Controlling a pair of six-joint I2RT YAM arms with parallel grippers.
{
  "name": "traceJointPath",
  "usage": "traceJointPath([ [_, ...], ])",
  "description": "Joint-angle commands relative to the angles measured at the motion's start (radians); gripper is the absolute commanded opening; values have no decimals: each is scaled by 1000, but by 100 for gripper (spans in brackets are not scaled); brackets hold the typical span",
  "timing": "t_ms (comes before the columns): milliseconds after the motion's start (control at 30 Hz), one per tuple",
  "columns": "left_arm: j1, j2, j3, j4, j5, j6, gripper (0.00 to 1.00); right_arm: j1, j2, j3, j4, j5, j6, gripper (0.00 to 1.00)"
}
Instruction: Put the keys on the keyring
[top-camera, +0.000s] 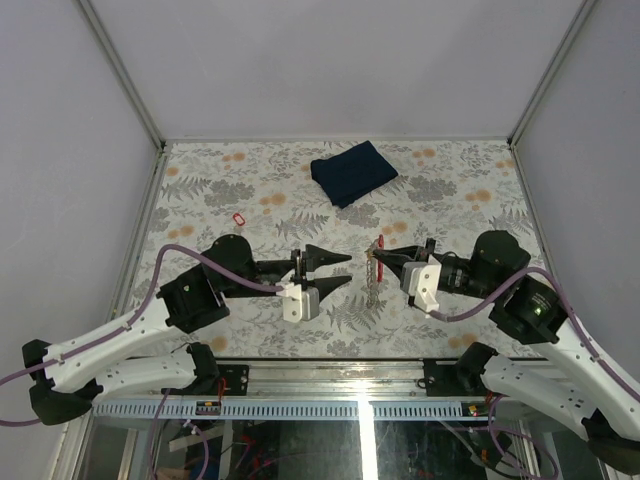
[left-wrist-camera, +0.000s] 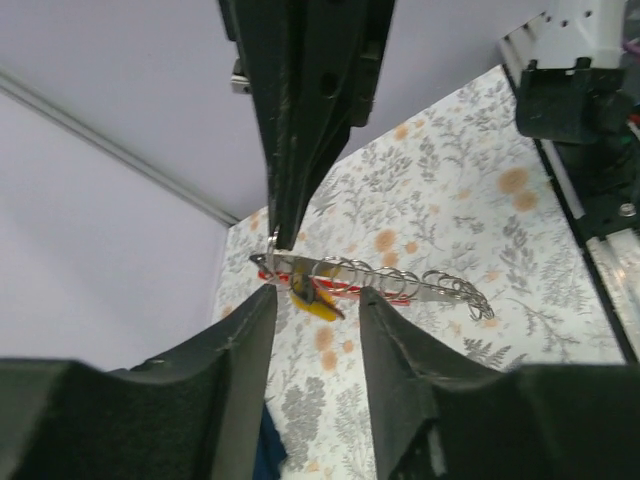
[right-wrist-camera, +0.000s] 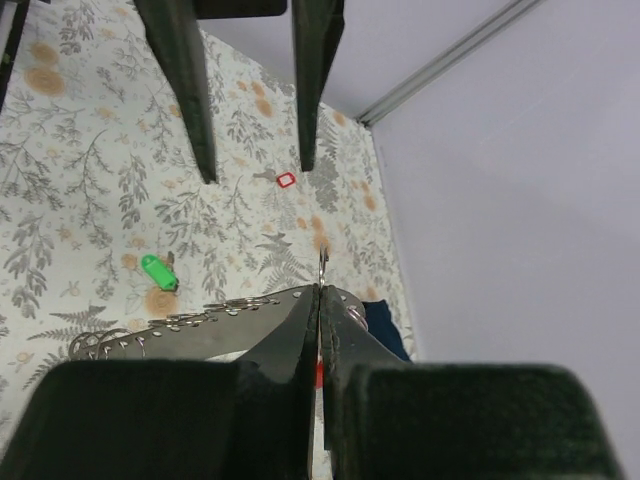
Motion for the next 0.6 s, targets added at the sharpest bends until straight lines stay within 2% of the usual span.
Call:
traceJointPath([
  [0, -9, 1, 50, 23, -77, 39, 36, 92, -14, 17, 54, 117, -98, 0],
  [200, -16, 28, 73, 19, -84, 62, 39, 225, 3, 31, 45, 248, -152, 0],
  [433, -20, 43, 107, -79, -81, 111, 39, 237, -3, 36, 55, 260, -178, 0],
  [567, -23, 54, 117, -97, -100, 128, 35, 238, -5, 36, 58, 254, -199, 0],
])
